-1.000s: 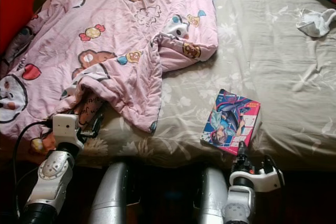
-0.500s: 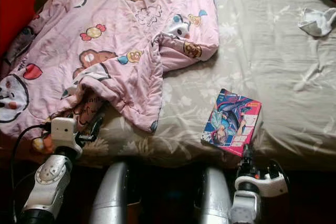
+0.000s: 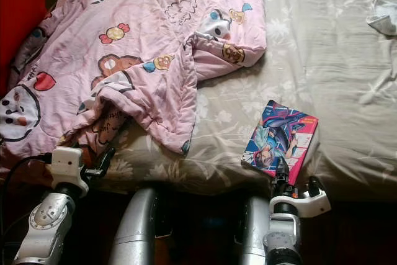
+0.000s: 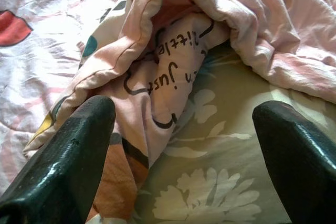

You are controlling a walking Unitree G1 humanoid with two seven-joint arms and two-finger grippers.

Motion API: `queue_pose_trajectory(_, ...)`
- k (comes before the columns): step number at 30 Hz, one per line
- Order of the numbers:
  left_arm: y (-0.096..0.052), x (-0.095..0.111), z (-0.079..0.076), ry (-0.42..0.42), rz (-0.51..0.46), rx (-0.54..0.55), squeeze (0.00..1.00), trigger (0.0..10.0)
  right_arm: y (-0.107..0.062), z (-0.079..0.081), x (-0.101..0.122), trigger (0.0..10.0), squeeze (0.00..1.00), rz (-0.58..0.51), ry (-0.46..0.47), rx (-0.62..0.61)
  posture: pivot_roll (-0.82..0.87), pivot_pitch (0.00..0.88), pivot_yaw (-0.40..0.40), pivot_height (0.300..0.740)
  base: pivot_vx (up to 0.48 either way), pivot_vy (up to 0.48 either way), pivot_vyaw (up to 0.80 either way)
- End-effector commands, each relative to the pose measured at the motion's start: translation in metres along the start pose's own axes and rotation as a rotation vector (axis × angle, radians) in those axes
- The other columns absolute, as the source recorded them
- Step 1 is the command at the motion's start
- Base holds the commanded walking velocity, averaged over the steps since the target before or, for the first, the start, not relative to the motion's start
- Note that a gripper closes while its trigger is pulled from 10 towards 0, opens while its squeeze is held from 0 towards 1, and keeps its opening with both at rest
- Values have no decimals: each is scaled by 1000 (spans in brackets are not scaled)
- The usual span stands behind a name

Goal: Clean up the room

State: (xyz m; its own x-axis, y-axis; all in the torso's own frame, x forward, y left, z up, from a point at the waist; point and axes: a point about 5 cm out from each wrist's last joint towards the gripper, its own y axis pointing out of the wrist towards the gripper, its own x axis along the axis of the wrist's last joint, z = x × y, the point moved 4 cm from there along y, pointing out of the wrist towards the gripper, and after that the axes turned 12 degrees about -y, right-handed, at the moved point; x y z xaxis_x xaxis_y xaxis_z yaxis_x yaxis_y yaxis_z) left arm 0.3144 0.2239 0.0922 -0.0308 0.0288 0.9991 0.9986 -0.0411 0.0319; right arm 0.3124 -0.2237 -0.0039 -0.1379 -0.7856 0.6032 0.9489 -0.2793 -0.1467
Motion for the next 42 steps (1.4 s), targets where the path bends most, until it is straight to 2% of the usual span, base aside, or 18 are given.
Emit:
queue_pose_trajectory(1,-9,-8,5,21,45,1,0,10000,-12,-14,-12,10000,0,31,8,-44,242,424,122,600,0,0,0)
queue_pose_trajectory(6,-12,-8,6,27,58,-4,0,10000,-16,-16,-14,10000,0,30,21,-28,247,421,131,600,0,0,0)
queue_pose_trajectory(16,-19,-10,3,28,82,-15,0,10000,-11,-14,-6,10000,0,-2,20,-11,261,427,140,600,0,0,0)
queue_pose_trajectory(23,-27,-10,6,37,93,-7,0,10000,-15,-22,-3,10000,0,-2,50,-18,293,446,154,600,0,0,0)
queue_pose_trajectory(33,-32,-8,9,45,106,0,0,10000,-14,-15,-6,10000,0,-8,109,44,304,462,161,600,0,0,0)
queue_pose_trajectory(34,-31,-8,9,45,109,-1,0,10000,-13,-13,-5,6667,0,-14,119,54,305,464,161,600,0,0,0)
queue_pose_trajectory(35,-31,-8,9,46,109,-1,0,10000,-12,-13,-4,4824,0,-16,118,55,304,465,161,600,0,0,0)
queue_pose_trajectory(36,-31,-8,9,46,109,-1,0,10000,-12,-13,-3,0,0,-18,115,55,303,464,160,600,0,0,0)
queue_pose_trajectory(42,-30,-9,9,46,112,1,0,10000,-12,-13,-3,0,0,-18,112,58,298,465,160,600,0,0,0)
